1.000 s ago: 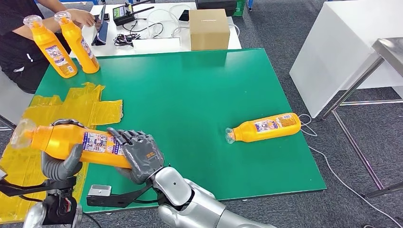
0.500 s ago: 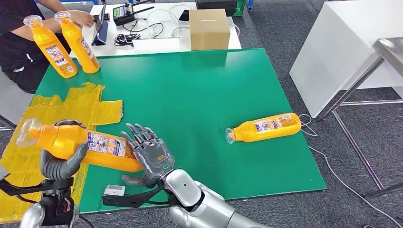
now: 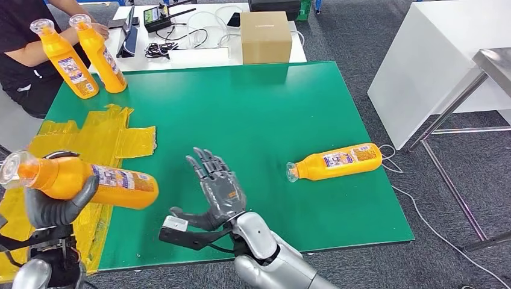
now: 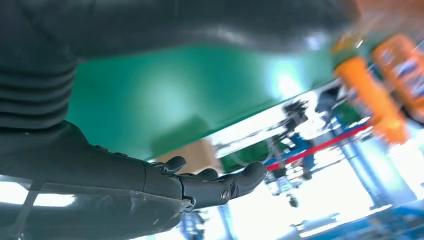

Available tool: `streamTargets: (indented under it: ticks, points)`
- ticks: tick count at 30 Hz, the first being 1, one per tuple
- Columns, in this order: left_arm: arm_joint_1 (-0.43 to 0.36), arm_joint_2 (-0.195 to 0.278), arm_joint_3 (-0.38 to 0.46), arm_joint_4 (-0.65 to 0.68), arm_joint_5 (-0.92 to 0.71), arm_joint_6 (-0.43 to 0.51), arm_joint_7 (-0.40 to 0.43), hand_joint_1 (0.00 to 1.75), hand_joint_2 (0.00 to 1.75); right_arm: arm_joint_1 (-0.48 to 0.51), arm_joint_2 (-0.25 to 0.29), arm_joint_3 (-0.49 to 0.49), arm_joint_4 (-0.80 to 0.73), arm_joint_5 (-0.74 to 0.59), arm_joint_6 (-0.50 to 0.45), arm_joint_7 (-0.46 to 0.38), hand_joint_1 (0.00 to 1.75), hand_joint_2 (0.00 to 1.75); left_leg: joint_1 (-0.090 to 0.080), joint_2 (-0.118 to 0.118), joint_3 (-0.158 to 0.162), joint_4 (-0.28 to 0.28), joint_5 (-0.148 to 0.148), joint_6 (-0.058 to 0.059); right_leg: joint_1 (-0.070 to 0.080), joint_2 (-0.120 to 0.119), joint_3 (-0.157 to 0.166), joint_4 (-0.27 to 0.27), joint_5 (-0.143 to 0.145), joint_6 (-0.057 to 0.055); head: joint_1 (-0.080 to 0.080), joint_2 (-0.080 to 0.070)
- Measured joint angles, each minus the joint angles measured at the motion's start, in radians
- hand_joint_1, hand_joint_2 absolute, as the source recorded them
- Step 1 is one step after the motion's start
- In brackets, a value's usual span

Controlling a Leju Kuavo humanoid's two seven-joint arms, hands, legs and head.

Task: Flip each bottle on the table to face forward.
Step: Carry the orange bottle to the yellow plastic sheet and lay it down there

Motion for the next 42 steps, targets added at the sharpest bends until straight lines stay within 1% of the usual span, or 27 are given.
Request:
streamTargets:
  ticks: [2, 3, 5, 6, 8, 11, 13, 15, 18, 22, 24, 28, 32, 33, 36, 37, 42]
  points:
    - [-0.007, 0.005, 0.02, 0.0, -0.186, 0.119, -0.027, 1.75, 1.75, 0.035, -0.022, -0.038, -0.051, -0.002, -0.001, -0.008, 0.0, 0.0, 0.0, 0.0, 0.0, 0.0, 0.0, 0.0, 0.0, 0.0, 0.0, 0.0, 0.0, 0.0, 0.0, 0.0]
    - [-0.013, 0.008, 0.026, 0.001, -0.315, 0.192, -0.035, 1.75, 1.75, 0.053, -0.032, -0.055, -0.078, -0.001, 0.0, -0.011, 0.0, 0.0, 0.0, -0.001, 0.0, 0.0, 0.0, 0.0, 0.0, 0.0, 0.0, 0.0, 0.0, 0.0, 0.0, 0.0]
    - [-0.028, 0.017, 0.032, 0.007, -0.592, 0.333, -0.024, 1.75, 1.75, 0.085, -0.051, -0.087, -0.133, -0.009, 0.008, -0.022, 0.0, 0.0, 0.0, -0.002, 0.0, 0.0, 0.0, 0.0, 0.0, -0.001, 0.0, 0.0, 0.0, 0.0, 0.0, 0.0]
    - [-0.037, 0.023, 0.033, 0.014, -0.721, 0.382, -0.005, 1.75, 1.75, 0.097, -0.06, -0.101, -0.16, -0.017, 0.016, -0.028, 0.0, 0.0, 0.0, -0.002, 0.0, 0.0, 0.0, 0.0, 0.0, -0.001, 0.0, 0.0, 0.0, 0.0, 0.0, 0.0]
    - [-0.055, 0.036, 0.032, 0.043, -0.958, 0.446, 0.05, 1.75, 1.75, 0.111, -0.076, -0.125, -0.208, -0.041, 0.041, -0.039, 0.0, 0.0, 0.0, -0.002, 0.0, 0.0, 0.0, 0.0, 0.0, -0.001, 0.0, 0.0, 0.0, 0.0, 0.0, 0.0]
    - [-0.079, 0.062, 0.018, 0.126, -1.329, 0.536, 0.155, 1.75, 1.75, 0.117, -0.094, -0.156, -0.269, -0.075, 0.08, -0.048, 0.0, 0.0, 0.0, -0.001, 0.0, 0.0, 0.0, 0.0, 0.0, 0.0, 0.0, 0.0, 0.0, 0.0, 0.0, 0.0]
    - [-0.09, 0.081, 0.001, 0.187, -1.515, 0.584, 0.223, 1.75, 1.75, 0.117, -0.104, -0.174, -0.302, -0.085, 0.097, -0.05, 0.0, 0.0, 0.0, -0.001, 0.0, 0.0, 0.001, -0.001, 0.0, 0.0, 0.0, 0.0, 0.0, 0.0, 0.0, 0.0]
    - [-0.096, 0.095, -0.019, 0.238, -1.639, 0.603, 0.278, 1.75, 1.75, 0.119, -0.112, -0.186, -0.328, -0.088, 0.108, -0.051, 0.0, 0.0, 0.0, 0.0, 0.0, 0.0, 0.001, -0.001, 0.0, 0.0, 0.0, 0.0, 0.0, 0.0, 0.0, 0.0]
    - [-0.104, 0.113, -0.054, 0.3, -1.718, 0.591, 0.329, 1.75, 1.75, 0.123, -0.12, -0.197, -0.358, -0.088, 0.121, -0.051, 0.0, 0.0, 0.0, 0.0, 0.0, 0.0, 0.001, -0.001, 0.0, 0.0, 0.0, 0.0, 0.0, 0.0, 0.0, 0.0]
    - [-0.11, 0.127, -0.093, 0.352, -1.707, 0.546, 0.346, 1.75, 1.75, 0.131, -0.124, -0.203, -0.382, -0.085, 0.132, -0.051, 0.0, 0.0, 0.0, 0.0, -0.001, 0.0, 0.001, -0.001, 0.0, 0.0, -0.001, 0.0, 0.0, 0.0, 0.0, 0.0]
    - [-0.111, 0.133, -0.109, 0.367, -1.654, 0.501, 0.326, 1.75, 1.75, 0.134, -0.124, -0.205, -0.39, -0.084, 0.14, -0.051, 0.0, 0.0, 0.0, 0.0, -0.001, 0.0, 0.001, -0.001, 0.0, 0.0, -0.001, 0.0, 0.0, 0.0, 0.0, 0.0]
    - [-0.111, 0.136, -0.128, 0.379, -1.479, 0.41, 0.254, 1.75, 1.75, 0.145, -0.124, -0.213, -0.403, -0.084, 0.146, -0.051, 0.0, 0.0, 0.0, 0.0, -0.001, 0.0, 0.001, -0.001, 0.0, 0.0, -0.001, 0.0, 0.0, 0.0, 0.0, 0.0]
    - [-0.111, 0.138, -0.136, 0.379, -1.444, 0.39, 0.237, 1.75, 1.75, 0.152, -0.124, -0.216, -0.408, -0.084, 0.147, -0.051, 0.0, 0.0, 0.0, 0.0, -0.001, 0.0, 0.001, -0.001, 0.0, 0.0, -0.001, 0.0, 0.0, 0.0, 0.0, 0.0]
    - [-0.111, 0.138, -0.138, 0.379, -1.441, 0.388, 0.236, 1.58, 1.75, 0.153, -0.124, -0.216, -0.409, -0.084, 0.147, -0.051, 0.0, 0.0, 0.0, 0.0, -0.001, 0.0, 0.001, -0.001, 0.0, 0.0, -0.001, 0.0, 0.0, 0.0, 0.0, 0.0]
    - [-0.111, 0.141, -0.141, 0.379, -1.422, 0.371, 0.223, 0.27, 0.44, 0.154, -0.124, -0.217, -0.41, -0.084, 0.149, -0.052, 0.0, 0.0, 0.0, 0.0, -0.001, 0.0, 0.001, -0.001, 0.0, 0.0, -0.001, 0.0, 0.0, 0.0, 0.0, 0.0]
    - [-0.11, 0.142, -0.142, 0.378, -1.414, 0.36, 0.217, 0.0, 0.0, 0.154, -0.124, -0.217, -0.41, -0.084, 0.152, -0.053, 0.0, 0.0, 0.0, 0.0, -0.001, 0.0, 0.001, -0.001, 0.0, 0.0, -0.001, 0.0, 0.0, 0.0, 0.0, 0.0]
    - [-0.107, 0.146, -0.143, 0.374, -1.395, 0.319, 0.209, 0.0, 0.0, 0.158, -0.123, -0.219, -0.41, -0.084, 0.164, -0.061, 0.0, 0.0, 0.0, -0.001, -0.001, 0.0, 0.001, -0.001, 0.0, -0.001, -0.001, 0.0, 0.0, 0.0, 0.0, 0.0]
